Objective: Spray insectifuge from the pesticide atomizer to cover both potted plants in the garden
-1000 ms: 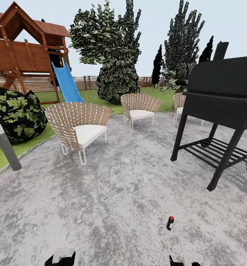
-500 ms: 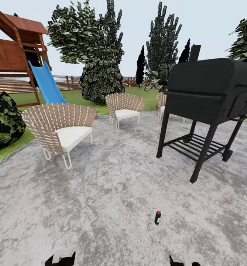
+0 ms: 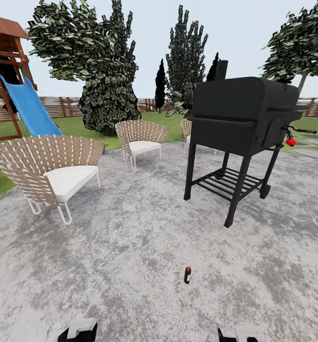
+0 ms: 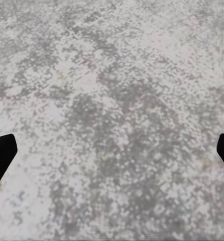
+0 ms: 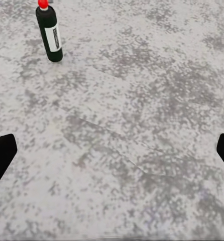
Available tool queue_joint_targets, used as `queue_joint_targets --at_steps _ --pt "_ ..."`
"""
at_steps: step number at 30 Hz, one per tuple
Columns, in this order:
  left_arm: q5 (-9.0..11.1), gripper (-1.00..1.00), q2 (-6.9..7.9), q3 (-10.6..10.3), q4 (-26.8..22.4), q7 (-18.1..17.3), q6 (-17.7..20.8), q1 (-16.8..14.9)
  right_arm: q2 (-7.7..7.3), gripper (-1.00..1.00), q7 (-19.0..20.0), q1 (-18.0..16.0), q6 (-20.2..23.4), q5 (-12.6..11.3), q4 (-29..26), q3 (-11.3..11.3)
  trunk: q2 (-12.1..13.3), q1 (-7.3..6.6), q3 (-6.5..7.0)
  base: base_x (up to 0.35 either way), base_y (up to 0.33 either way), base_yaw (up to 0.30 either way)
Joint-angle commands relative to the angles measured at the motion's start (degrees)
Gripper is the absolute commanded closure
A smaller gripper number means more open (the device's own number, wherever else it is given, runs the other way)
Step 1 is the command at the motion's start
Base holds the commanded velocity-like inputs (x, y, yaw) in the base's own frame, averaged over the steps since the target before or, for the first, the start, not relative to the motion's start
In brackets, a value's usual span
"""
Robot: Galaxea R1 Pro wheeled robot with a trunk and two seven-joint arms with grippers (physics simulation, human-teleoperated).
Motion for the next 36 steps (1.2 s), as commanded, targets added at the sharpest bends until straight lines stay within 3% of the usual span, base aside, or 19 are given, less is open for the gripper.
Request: queue_joint_targets --at_steps 1,23,36 --pt "0.0 -1.0 -0.01 0.1 0.0 -0.1 -0.2 0.0 0.02 -1.0 -0.1 0.0 -0.1 0.1 0.1 0.0 0.0 -0.01 -0.05 0.0 0.0 -0.268" --pt "0.0 -1.0 -0.01 0.1 0.0 -0.1 -0.2 0.0 -0.02 -1.0 -0.1 0.0 -0.1 0.1 0.1 0.0 0.0 -0.01 -0.05 0.0 0.001 -0.272" --pt "0.0 -1.0 -0.07 0.1 0.0 -0.1 -0.2 0.0 0.06 -1.0 -0.1 0.0 -0.1 0.1 0.1 0.0 0.0 -0.01 -0.05 0.0 0.262 -0.276"
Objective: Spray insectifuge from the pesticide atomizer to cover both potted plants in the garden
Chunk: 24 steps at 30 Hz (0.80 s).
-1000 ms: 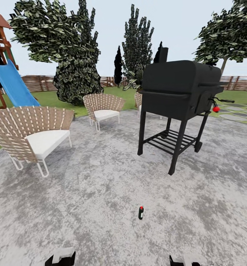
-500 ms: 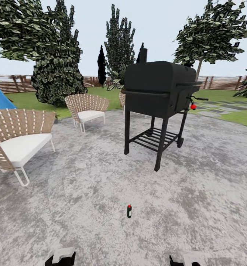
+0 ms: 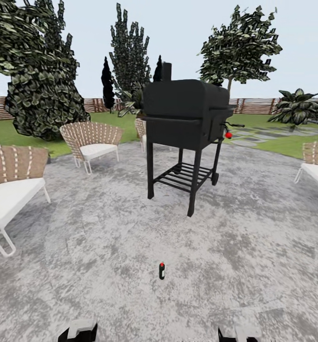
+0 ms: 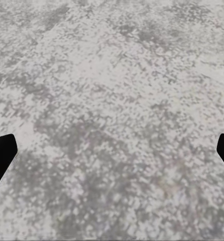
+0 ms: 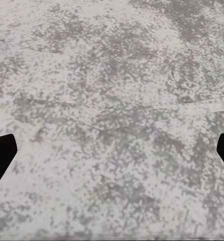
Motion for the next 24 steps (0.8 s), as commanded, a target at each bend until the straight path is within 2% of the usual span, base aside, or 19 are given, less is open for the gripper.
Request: queue_joint_targets --at_steps 1,15,24 --pt "0.0 -1.0 0.0 0.1 0.0 -0.1 -0.2 0.0 0.0 -1.0 -0.2 0.0 -0.2 0.0 0.0 0.0 0.0 -0.01 -0.05 0.0 0.303 -0.278" --pt "0.0 -1.0 0.02 0.1 0.0 -0.1 -0.2 0.0 0.0 -1.0 -0.2 0.0 -0.2 0.0 0.0 0.0 0.0 -0.01 -0.05 0.063 0.296 -0.278" --pt "-0.4 -1.0 -0.09 0.1 0.1 -0.1 -0.1 0.0 0.0 -1.0 -0.2 0.0 -0.2 0.0 0.0 0.0 0.0 -0.01 -0.01 0.017 0.043 -0.278"
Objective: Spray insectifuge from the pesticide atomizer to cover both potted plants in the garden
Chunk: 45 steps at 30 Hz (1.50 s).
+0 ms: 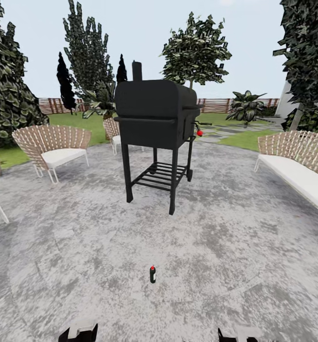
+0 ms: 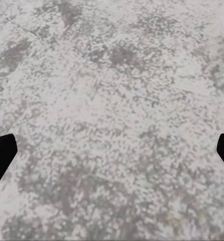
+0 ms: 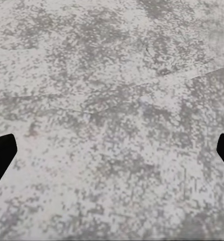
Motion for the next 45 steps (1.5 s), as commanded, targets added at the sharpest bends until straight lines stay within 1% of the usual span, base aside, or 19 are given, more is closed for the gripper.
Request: queue_joint_targets --at_steps 1,6,11,16,19,20,21,22,23,24,25,28,34,37,38,40,43,44,45 --pt "-0.1 -1.0 -0.04 0.1 0.0 0.0 -0.1 0.0 -0.02 -1.0 -0.1 0.0 -0.2 0.0 0.1 0.0 0.0 -0.01 -0.03 0.001 0.003 -0.278" --pt "-0.4 -1.0 -0.12 -0.3 0.0 0.1 0.1 0.0 -0.15 -1.0 0.2 0.0 -0.2 0.0 0.0 -0.1 0.0 -0.01 0.08 0.0 0.001 -0.278" --pt "-0.5 -1.0 -0.26 -0.2 -0.1 0.7 0.9 -0.5 -0.27 -1.0 0.1 0.0 -0.2 0.0 -0.2 -0.2 0.0 -0.01 0.19 0.0 0.0 -0.271" --pt "-0.5 -1.0 -0.21 -0.1 -0.9 0.8 1.2 -1.6 -0.63 -1.0 0.1 0.0 -0.2 0.1 -0.5 -0.2 0.0 -0.01 0.22 0.0 0.0 -0.082" --pt "-0.5 -1.0 -0.05 -0.3 -0.7 0.4 1.5 -5.4 -0.68 -1.0 0.1 0.0 -0.2 0.1 -0.5 -0.2 0.0 -0.01 0.22 0.0 0.0 -0.011" --pt "-0.5 -1.0 -0.22 -0.3 -0.8 0.3 5.9 -9.6 -0.69 -1.0 0.1 0.0 -0.2 0.1 -0.6 -0.2 0.0 -0.01 0.22 0.0 0.0 -0.003" --pt "-0.5 -1.0 -0.35 -0.3 -0.9 0.2 8.8 -12.4 -0.69 -1.0 0.0 0.0 -0.3 0.1 -0.9 -0.2 0.0 -0.01 0.22 0.0 0.0 -0.002" --pt "-0.5 -1.0 -0.46 -0.3 -1.0 0.1 10.8 -14.8 -0.74 -1.0 0.0 0.0 -0.3 0.1 -1.6 -0.2 0.0 -0.01 0.22 0.0 0.0 -0.001" --pt "-0.5 -1.0 -0.54 -0.3 -1.1 0.0 12.9 -18.4 -0.84 -1.0 -0.1 -0.1 -0.3 0.1 -4.8 -0.2 0.0 -0.01 0.22 0.0 0.0 0.0" --pt "-0.5 -1.0 -0.53 -0.3 -1.1 0.0 13.5 -19.6 -0.9 -1.0 -0.1 -0.2 -0.2 0.1 -7.3 -0.2 0.0 -0.01 0.22 0.0 0.0 0.0" --pt "-0.5 -1.0 -0.46 -0.4 -1.1 0.0 13.9 -20.5 -1.05 -1.0 -0.1 -0.4 0.1 0.2 -11.2 -0.2 0.0 -0.01 0.22 0.0 0.0 0.0" --pt "-0.5 -1.0 -0.41 -0.5 -1.1 0.0 13.6 -20.8 -1.3 -1.0 -0.1 -1.4 0.4 0.2 -17.1 -0.2 0.0 -0.01 0.22 0.0 0.0 0.0" --pt "-0.5 -1.0 -0.47 -0.3 -1.0 0.0 13.2 -20.5 -1.39 -1.0 -0.1 -3.1 0.6 0.1 -22.2 -0.2 0.0 -0.01 0.22 0.03 -0.012 0.0" --pt "-0.5 -1.0 -0.49 -0.3 -0.8 0.0 12.2 -20.5 -1.43 -1.0 0.0 -3.2 0.8 0.2 -22.7 -0.1 0.0 -0.01 0.22 0.199 -0.119 0.0" --pt "-0.5 -1.0 -0.54 -0.3 -0.3 0.0 7.9 -20.4 -2.68 -1.0 0.1 -3.3 0.9 0.4 -22.7 0.0 0.0 -0.01 0.22 0.241 -0.191 0.0" --pt "-0.5 -1.0 -0.62 -0.3 -0.3 0.0 7.0 -19.7 -3.29 -1.0 0.2 -3.3 0.9 0.5 -21.8 0.0 0.0 -0.01 0.22 0.239 -0.196 0.0" --pt "-0.7 -1.0 -0.61 -0.4 -0.3 -0.1 6.3 -19.2 -3.55 -1.0 0.3 -3.3 0.8 0.4 -19.9 0.3 0.0 -0.01 0.22 0.235 -0.201 0.0" --pt "-1.0 -1.0 -0.59 -0.4 -0.3 -0.1 5.8 -19.2 -3.56 -1.0 0.4 -3.3 0.8 0.4 -19.5 0.3 0.0 -0.01 0.22 0.233 -0.205 0.0" --pt "-1.8 -1.0 -0.58 -0.7 -0.2 -0.1 4.6 -19.1 -3.52 -1.0 0.7 -3.3 0.8 0.4 -19.1 0.4 0.0 -0.01 0.22 0.232 -0.206 0.0"
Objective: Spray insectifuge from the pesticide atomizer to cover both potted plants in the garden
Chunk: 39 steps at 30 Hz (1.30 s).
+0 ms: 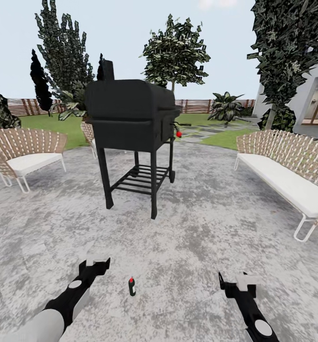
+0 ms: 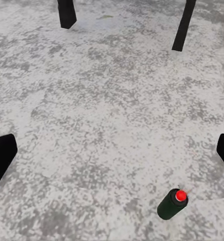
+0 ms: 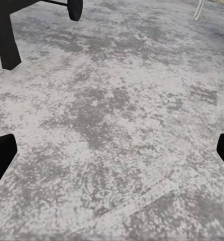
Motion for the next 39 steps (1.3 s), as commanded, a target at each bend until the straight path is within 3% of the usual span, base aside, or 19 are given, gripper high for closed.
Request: queue_joint_targets --at_steps 1,13,30,36,39 --pt "-1.8 -1.0 -0.11 -0.3 0.7 -0.1 -2.0 0.1 0.05 -1.0 0.8 0.0 -0.2 0.0 0.4 0.2 0.0 0.01 -0.05 0.231 -0.209 0.0" --pt "-2.2 -1.0 -0.1 -0.3 1.4 0.0 -2.7 0.3 0.17 -1.0 1.3 0.0 -0.2 0.0 1.1 0.3 0.0 0.01 -0.05 0.218 -0.216 0.0" --pt "-1.8 -1.0 -0.04 0.0 1.4 0.1 -3.0 0.4 0.17 -1.0 1.2 0.0 -0.3 -0.1 1.1 0.2 0.0 0.01 -0.05 0.013 -0.253 0.0" --pt "-1.8 -1.0 0.1 -0.1 1.1 0.0 -6.1 1.1 0.17 -1.0 1.2 0.0 -0.3 -0.1 1.1 0.1 0.0 0.01 -0.05 0.0 -0.024 0.0" --pt "-1.8 -1.0 0.13 -0.1 1.3 0.0 -6.7 1.1 0.17 -1.0 1.2 0.0 -0.3 -0.1 1.1 0.1 -1.2 0.67 -0.59 0.0 -0.003 0.0"
